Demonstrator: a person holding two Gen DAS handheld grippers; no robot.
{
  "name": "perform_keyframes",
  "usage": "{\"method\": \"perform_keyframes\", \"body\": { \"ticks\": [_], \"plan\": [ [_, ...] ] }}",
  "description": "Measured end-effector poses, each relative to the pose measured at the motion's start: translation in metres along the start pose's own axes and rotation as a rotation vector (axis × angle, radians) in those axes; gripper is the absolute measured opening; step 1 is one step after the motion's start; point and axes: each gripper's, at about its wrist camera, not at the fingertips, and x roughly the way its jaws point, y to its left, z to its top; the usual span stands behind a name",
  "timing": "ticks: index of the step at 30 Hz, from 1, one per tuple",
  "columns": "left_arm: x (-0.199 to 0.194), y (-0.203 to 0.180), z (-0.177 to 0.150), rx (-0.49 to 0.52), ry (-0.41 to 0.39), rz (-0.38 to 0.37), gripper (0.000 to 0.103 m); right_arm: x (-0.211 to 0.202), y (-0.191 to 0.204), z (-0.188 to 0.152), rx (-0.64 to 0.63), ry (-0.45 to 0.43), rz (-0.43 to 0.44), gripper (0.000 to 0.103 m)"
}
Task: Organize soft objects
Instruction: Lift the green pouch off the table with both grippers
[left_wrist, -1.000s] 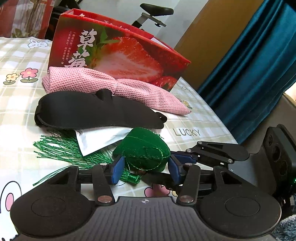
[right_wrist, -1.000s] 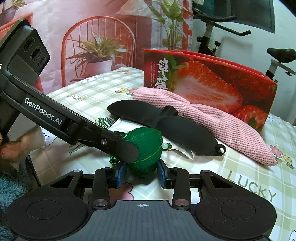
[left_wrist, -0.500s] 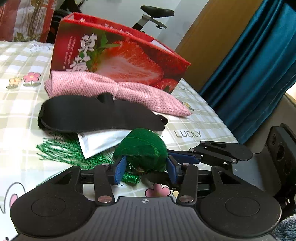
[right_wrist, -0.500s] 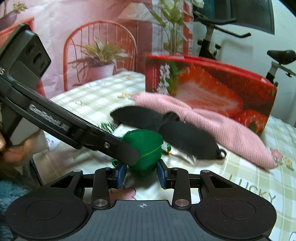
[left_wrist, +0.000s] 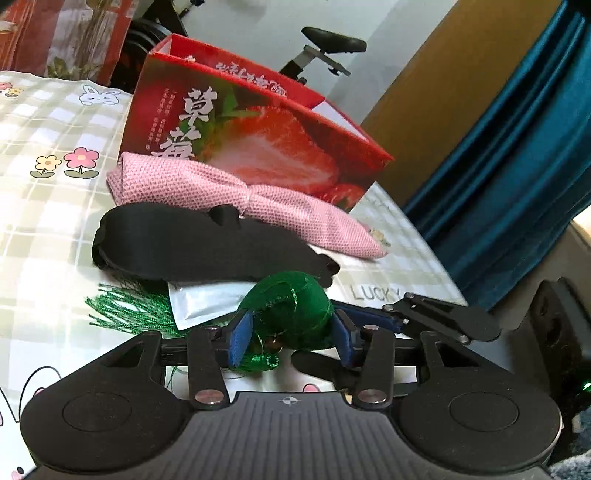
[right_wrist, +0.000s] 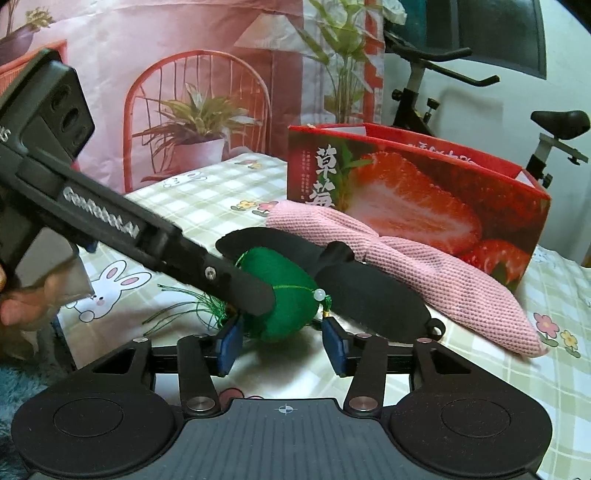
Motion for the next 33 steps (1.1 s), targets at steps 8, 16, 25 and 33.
{"method": "perform_keyframes", "body": {
  "ticks": [8, 16, 25, 33],
  "plan": [
    [0.006, -0.001, -0.003, -0.015, 0.018, -0.033, 0.054, 0.006, 0.004, 0.0, -0.029, 0.008, 0.019, 0.047],
    [0.013, 0.016, -0.009, -0.1, 0.015, -0.053, 0.062, 0.005, 0.0, -0.006, -0.009, 0.012, 0.017, 0.044],
    [0.028, 0.029, -0.012, -0.147, 0.035, -0.102, 0.069, 0.007, -0.003, -0.009, 0.011, 0.015, 0.021, 0.044],
    [0.014, 0.016, -0.001, -0.114, 0.003, -0.111, 0.065, -0.006, -0.007, 0.004, 0.052, -0.02, 0.028, 0.039]
  ]
}}
